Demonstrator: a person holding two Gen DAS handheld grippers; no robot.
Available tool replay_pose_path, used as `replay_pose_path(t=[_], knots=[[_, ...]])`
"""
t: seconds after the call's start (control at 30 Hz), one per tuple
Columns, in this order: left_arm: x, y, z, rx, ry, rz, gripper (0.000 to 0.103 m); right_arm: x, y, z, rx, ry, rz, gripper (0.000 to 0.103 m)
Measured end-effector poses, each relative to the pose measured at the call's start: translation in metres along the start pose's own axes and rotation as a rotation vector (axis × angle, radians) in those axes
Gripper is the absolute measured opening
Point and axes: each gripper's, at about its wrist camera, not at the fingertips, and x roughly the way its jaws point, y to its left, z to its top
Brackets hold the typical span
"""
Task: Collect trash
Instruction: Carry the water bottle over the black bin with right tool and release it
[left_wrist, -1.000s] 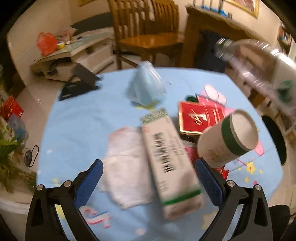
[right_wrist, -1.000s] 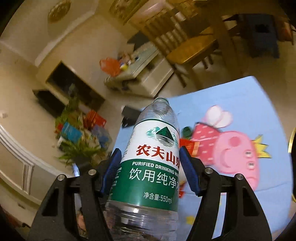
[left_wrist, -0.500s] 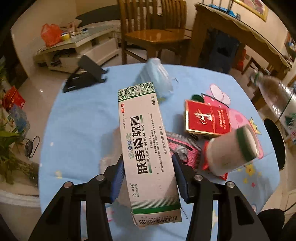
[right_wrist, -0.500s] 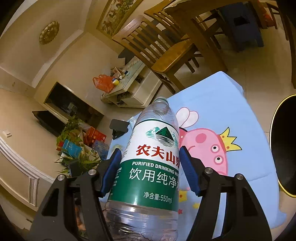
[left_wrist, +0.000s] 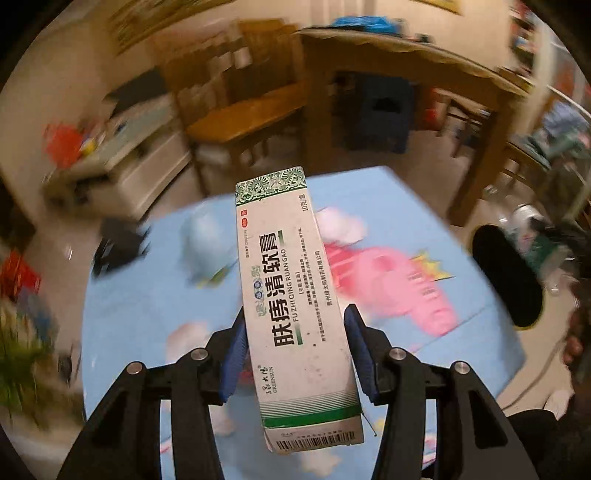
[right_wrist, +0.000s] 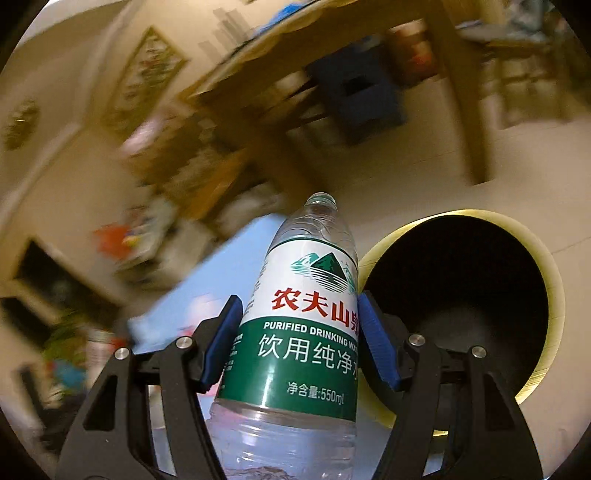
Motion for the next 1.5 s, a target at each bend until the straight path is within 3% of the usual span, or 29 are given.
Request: replay_pose_path(t=[0.17,0.27,0.5,0.8,1.03,1.17,1.27,1.33,1.37,1.43,1.5], knots=[[-0.002,-0.075,0.026,0.145,-0.054,-0.041,0.049,0.028,-0.054,-0.004,0.062,0.07,-0.066,0.064],[0.0,-0.096,0.03,0.164,-0.059,-0.068,0.049,0.032,-0.068,-0.007,0.06,0.084,-0.061,0.064],[0.009,-0.102,0.036,0.163,-0.04,-0.074,0.049,0.036,-0.063,-0.002,0.081,0.088,-0.035,0.064],[0.014,-0.131,0.042,0.218,-0.046,-0.087,0.045,0.04,-0.058,0.004,0.091,0.089,-0.097,0.064],[0.025,-0.144,0.045,0.23,-0.035,-0.103,0.045,0.039,-0.063,0.005,0.099,0.093,-0.085,0.064],[0.045,-0.144,0.04,0.222,0.035,-0.12,0.045,0.034,-0.067,0.007,0.113,0.082,-0.078,0.063],[0.059,-0.14,0.023,0.211,0.115,-0.177,0.05,0.028,-0.067,0.008,0.114,0.066,-0.067,0.064],[0.067,-0.151,0.01,0.237,0.176,-0.214,0.057,0.026,-0.068,0.009,0.119,0.059,-0.055,0.064],[0.072,-0.162,0.003,0.272,0.18,-0.197,0.06,0.025,-0.068,0.009,0.122,0.056,-0.047,0.064],[0.084,-0.175,-0.005,0.307,0.2,-0.172,0.078,0.024,-0.066,0.009,0.115,0.053,-0.044,0.063],[0.102,-0.184,-0.012,0.299,0.252,-0.197,0.078,0.022,-0.064,0.01,0.106,0.049,-0.043,0.063]])
